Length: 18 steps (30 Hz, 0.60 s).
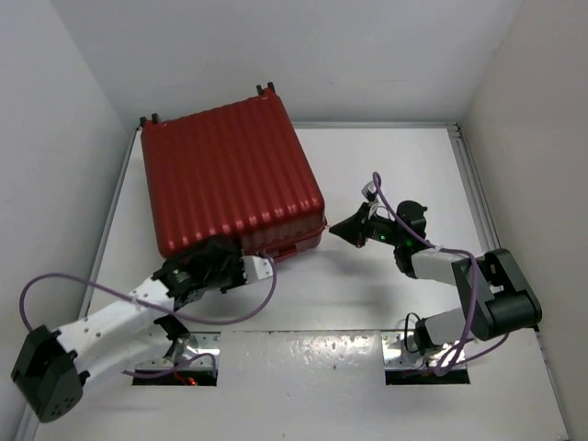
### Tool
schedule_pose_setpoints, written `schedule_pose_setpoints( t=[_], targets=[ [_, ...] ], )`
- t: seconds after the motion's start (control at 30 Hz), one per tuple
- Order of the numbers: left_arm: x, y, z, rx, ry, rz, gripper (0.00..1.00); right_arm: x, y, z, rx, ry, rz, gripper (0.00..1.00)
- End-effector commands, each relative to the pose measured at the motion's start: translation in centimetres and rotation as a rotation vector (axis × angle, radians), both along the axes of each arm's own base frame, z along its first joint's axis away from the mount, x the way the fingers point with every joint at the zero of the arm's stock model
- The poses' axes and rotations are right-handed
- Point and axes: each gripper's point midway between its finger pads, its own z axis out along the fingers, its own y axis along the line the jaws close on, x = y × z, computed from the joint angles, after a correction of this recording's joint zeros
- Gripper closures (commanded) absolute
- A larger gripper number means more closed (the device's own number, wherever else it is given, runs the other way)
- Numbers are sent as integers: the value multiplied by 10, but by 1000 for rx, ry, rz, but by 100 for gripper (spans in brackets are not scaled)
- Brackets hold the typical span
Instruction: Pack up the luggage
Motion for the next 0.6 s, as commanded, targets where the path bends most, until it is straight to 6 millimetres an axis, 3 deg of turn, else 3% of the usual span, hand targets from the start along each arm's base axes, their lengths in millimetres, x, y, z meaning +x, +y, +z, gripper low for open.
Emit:
schedule_pose_setpoints(
  t=[0.0, 0.03, 0.1, 0.13, 0.17, 0.23, 0.27, 0.37, 0.43, 0.47, 0.53, 0.57],
  targets=[
    [9, 65, -2, 316, -176, -98, 100, 29, -23, 14, -37, -140, -91, 100],
    [8, 66, 0, 307, -201, -109, 100, 38, -20, 17, -37, -147, -90, 100],
    [5, 72, -6, 328, -192, -125, 100, 54, -25, 4, -45, -110, -131, 100],
    [5, 72, -6, 328, -192, -126, 100, 71, -23, 17, -31, -140, -149, 100],
    [5, 72, -6, 328, -192, -126, 100, 79, -24, 1, -37, -93, -164, 100],
    [5, 75, -10, 338, -175, -118, 100, 105, -24, 18, -18, -147, -192, 100],
    [5, 75, -10, 338, -175, -118, 100, 110, -22, 0, -19, -97, -195, 100],
    [4, 78, -18, 351, -153, -114, 100, 140, -16, 17, 20, -142, -206, 100],
    [6, 82, -17, 371, -163, -115, 100, 148, -13, 2, 20, -111, -207, 100],
    [4, 85, -19, 377, -152, -109, 100, 159, -8, 15, 37, -152, -203, 100],
    [2, 87, -21, 398, -147, -132, 100, 163, -2, 1, 37, -121, -196, 100],
    [0, 87, -21, 401, -146, -149, 100, 170, 0, 6, 39, -142, -197, 100]
  ],
)
